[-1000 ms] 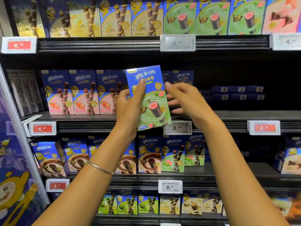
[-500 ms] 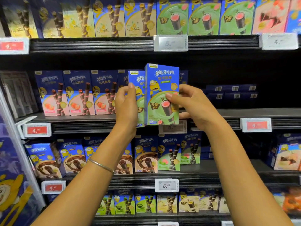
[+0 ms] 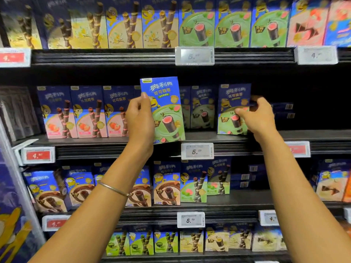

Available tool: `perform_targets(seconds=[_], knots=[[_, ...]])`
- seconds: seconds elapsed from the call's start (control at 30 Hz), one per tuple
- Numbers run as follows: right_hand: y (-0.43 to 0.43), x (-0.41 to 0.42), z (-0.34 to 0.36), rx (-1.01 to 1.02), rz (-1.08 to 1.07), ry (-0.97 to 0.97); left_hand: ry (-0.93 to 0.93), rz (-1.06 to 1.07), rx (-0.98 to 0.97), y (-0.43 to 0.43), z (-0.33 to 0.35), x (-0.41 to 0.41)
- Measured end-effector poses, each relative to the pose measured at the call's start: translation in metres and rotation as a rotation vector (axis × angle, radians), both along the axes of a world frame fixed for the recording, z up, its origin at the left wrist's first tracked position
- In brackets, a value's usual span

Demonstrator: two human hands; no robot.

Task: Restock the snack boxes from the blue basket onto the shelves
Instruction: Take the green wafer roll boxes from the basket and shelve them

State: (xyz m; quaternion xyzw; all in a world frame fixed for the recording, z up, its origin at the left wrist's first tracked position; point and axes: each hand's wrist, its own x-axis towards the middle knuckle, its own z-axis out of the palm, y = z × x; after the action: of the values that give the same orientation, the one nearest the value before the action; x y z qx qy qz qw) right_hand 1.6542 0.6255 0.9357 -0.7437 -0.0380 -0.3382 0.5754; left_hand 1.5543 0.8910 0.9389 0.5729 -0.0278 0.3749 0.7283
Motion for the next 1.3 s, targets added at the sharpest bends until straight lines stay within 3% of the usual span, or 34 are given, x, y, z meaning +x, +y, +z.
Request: perform_targets(seconds=[0.27,0.47,0.8,0.93,1.07,1.17,1.23,1.3], knots=[[-0.006,0.034,0.004,-0.108,-0.215,0.223,0.006,-0.006,0.008,-0.005,0.000,0.005],[-0.001,0.055,0.013,-0.158,-0.218,0.363,0.003,-0.013,0.001,-0.005,0.004,0.004],[-0.003,0.084,0.013,-0.239,-0.074,0.279,-0.005,0.000,0.004,0.003,0.005,0.005],[-0.003,0.091,0.014,-0.181,-0.038,0.275,0.003,-0.018,-0.010,0.006,0.004,0.005],[0.002,0.072,0.010,-0.211,-0.206,0.328,0.004,-0.018,-0.021,0.010,0.004,0.003],[0.016,0.039,0.015,-0.109,-0.317,0.202,0.014,0.000,-0.024,0.010,0.003,0.001],[0.029,0.012,0.021,-0.038,-0.178,0.028,0.019,0.000,-0.018,0.007,0.001,0.002],[0.046,-0.018,0.026,-0.012,0.175,-0.040,0.020,-0.013,0.000,0.001,0.000,0.004]])
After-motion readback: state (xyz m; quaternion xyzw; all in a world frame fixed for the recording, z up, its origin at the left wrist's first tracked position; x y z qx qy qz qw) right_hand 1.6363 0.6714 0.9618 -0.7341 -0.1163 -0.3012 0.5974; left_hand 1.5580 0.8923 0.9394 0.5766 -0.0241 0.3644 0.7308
